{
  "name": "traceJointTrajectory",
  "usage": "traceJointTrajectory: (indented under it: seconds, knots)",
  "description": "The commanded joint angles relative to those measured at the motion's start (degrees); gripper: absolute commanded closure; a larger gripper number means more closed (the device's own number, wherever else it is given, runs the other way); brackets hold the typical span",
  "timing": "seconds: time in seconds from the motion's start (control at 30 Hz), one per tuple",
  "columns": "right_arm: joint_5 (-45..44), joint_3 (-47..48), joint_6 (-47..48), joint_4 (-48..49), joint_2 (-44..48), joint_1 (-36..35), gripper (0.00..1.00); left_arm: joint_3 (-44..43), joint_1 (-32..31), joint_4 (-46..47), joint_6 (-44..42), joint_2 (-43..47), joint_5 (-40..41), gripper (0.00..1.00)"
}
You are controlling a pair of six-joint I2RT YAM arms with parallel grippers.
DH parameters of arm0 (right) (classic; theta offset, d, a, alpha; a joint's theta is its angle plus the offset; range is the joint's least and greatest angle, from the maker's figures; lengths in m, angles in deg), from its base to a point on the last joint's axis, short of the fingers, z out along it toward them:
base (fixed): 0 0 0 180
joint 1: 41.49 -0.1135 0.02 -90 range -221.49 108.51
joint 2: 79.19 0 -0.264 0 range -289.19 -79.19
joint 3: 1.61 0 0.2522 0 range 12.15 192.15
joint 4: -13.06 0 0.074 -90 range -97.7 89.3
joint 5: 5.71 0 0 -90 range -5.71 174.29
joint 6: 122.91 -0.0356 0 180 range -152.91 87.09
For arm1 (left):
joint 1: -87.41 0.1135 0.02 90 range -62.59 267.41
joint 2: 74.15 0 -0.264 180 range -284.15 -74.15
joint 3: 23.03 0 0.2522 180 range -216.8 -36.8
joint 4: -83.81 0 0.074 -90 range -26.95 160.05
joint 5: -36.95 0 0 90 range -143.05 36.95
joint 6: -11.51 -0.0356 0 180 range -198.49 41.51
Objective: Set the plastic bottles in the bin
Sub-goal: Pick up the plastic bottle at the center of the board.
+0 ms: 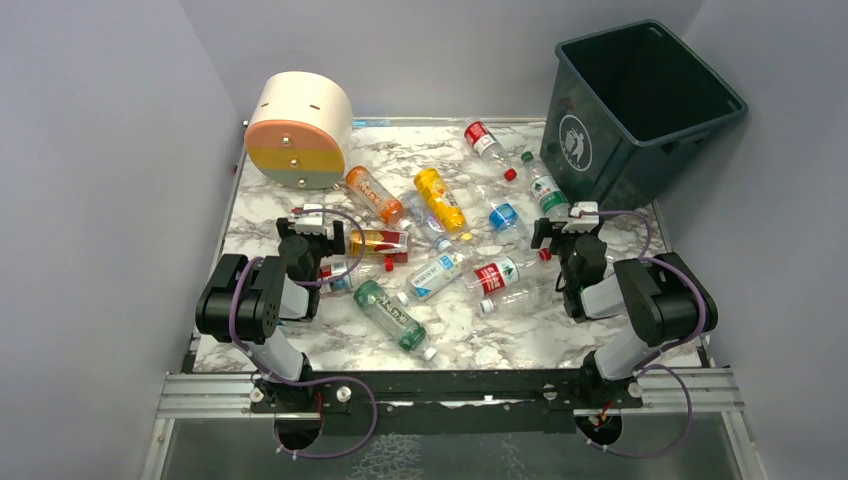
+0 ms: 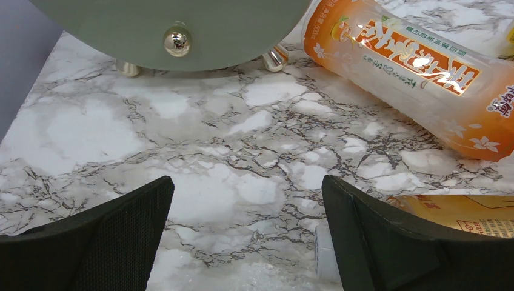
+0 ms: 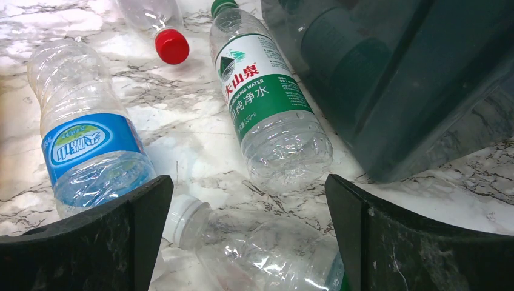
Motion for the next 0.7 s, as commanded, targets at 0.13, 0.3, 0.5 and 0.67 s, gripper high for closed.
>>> traceJointTrajectory:
  seconds: [0.13, 0.3, 0.5, 0.67]
  knots:
    - [0.9, -0.2, 0.5, 2.1, -0.6, 0.0, 0.01, -0.7, -0.1, 1.2, -0.2, 0.0, 0.3, 0.01]
    - [0.9, -0.2, 0.5, 2.1, -0.5, -0.1, 0.01, -0.7, -0.1, 1.2, -0.2, 0.0, 0.3, 0.01]
    - [0.9, -0.2, 0.5, 2.1, -0.6, 0.0, 0.01, -0.6, -0.1, 1.3, -0.2, 0.0, 0.4, 0.01]
    - [0.9, -0.3, 0.5, 2.3, -0.5, -0.1, 0.01, -0.8, 0.5, 1.1, 0.8, 0.0, 0.8, 0.01]
